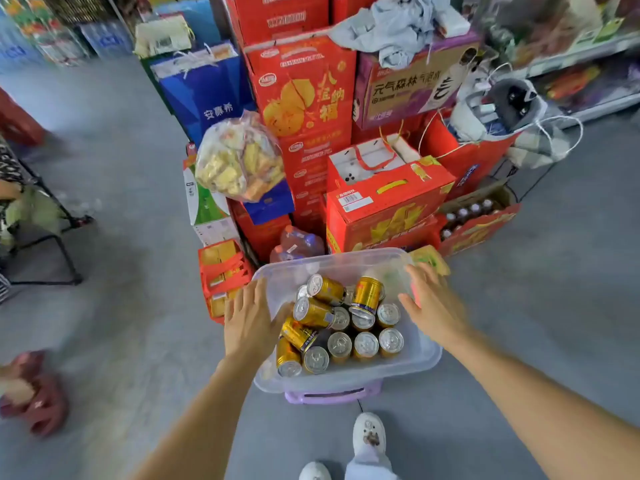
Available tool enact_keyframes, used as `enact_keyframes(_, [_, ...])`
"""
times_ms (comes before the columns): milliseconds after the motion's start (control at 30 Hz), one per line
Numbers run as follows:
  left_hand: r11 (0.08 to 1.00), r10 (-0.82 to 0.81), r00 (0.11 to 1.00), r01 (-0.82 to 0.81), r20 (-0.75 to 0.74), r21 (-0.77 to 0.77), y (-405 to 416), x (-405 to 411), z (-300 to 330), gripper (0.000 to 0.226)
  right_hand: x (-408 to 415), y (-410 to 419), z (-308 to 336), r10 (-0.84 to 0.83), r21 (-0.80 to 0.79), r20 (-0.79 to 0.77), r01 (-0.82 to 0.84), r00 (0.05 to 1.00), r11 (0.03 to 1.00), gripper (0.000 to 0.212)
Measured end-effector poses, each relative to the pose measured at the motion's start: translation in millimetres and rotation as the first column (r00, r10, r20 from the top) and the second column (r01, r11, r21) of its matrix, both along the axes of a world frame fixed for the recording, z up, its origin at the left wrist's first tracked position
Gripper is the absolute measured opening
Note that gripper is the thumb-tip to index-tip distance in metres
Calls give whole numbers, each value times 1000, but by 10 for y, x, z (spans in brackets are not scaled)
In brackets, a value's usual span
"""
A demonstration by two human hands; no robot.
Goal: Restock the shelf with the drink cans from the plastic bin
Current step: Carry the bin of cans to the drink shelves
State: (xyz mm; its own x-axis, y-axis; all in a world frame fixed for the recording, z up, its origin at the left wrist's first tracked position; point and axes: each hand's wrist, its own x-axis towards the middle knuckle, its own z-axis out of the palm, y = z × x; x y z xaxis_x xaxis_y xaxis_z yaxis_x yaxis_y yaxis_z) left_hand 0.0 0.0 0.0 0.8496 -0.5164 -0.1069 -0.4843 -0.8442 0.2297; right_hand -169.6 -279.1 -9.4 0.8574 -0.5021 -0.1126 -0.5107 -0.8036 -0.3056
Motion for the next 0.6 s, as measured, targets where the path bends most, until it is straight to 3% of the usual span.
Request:
enact_keyframes(200, [987,164,976,-162,-144,25,4,30,-514,73,-38,-269,-462,-129,133,-190,155,973,979,47])
enact_keyframes(300, [960,277,929,-277,-247,38,2,51,-719,72,-67,-336,-635,-197,231,-213,245,957,942,56])
enact_keyframes(467, [911,394,853,-411,-342,23,6,92,-933,69,-78,-417,-836,-375,408,-325,486,868,773,75])
enact_keyframes(600, [895,418,843,-445,-339,-4,74,181,-1018,63,-90,-556,-976,-453,445,-323,556,831,702,68])
